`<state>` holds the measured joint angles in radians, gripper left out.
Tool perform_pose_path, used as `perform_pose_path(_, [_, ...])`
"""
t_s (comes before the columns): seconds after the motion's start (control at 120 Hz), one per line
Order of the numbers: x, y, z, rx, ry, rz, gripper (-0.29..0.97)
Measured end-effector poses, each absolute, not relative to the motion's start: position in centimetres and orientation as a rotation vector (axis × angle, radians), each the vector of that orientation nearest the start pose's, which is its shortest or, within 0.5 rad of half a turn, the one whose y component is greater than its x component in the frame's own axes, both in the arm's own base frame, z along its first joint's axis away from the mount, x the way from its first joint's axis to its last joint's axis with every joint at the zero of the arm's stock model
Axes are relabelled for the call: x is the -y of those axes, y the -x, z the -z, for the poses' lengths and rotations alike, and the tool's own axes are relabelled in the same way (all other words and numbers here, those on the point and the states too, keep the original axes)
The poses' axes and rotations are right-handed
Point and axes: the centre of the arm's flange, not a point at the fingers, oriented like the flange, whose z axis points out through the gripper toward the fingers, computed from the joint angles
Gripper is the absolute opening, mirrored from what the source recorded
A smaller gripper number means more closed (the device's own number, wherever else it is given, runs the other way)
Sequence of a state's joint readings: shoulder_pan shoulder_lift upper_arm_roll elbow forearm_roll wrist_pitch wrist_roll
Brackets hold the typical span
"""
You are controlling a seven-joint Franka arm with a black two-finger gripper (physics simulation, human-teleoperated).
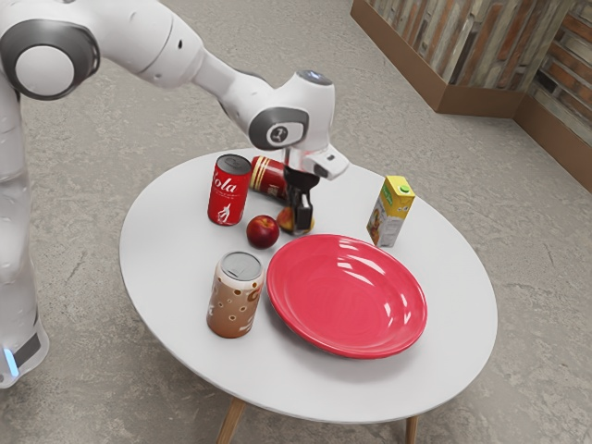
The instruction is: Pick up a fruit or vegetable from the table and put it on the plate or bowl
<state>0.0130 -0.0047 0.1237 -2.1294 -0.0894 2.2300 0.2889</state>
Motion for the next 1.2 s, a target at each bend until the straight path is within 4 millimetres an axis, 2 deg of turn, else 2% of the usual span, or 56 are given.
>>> perform_pose_path(0.117, [-6.9,-53.9,-43.8,-0.164,3.182,0.228,0.34])
perform_pose_path(0.225, [-7.3,-52.8,-46.5,-0.151,3.178,0.283,0.33])
perform_pose_path(0.267, [-6.9,-52.5,-47.6,-0.162,3.174,0.304,0.32])
perform_pose_path(0.358, [-3.2,-51.7,-49.3,-0.268,3.163,0.323,0.34])
perform_pose_path(0.475, [1.5,-51.1,-49.6,-0.405,3.145,0.308,0.34])
perform_pose_path(0.583, [4.8,-51.1,-49.6,-0.497,3.130,0.295,0.33])
perform_pose_path(0.8, [11.1,-51.8,-51.2,-0.667,3.094,0.320,0.33])
perform_pose_path(0.875, [11.9,-51.6,-51.2,-0.684,3.091,0.315,0.33])
perform_pose_path(1.033, [12.1,-51.9,-51.5,-0.683,3.091,0.318,0.34])
perform_pose_path(1.117, [12.8,-51.8,-51.6,-0.704,3.086,0.321,0.49])
perform_pose_path(1.2, [13.0,-51.8,-51.7,-0.712,3.083,0.323,0.57])
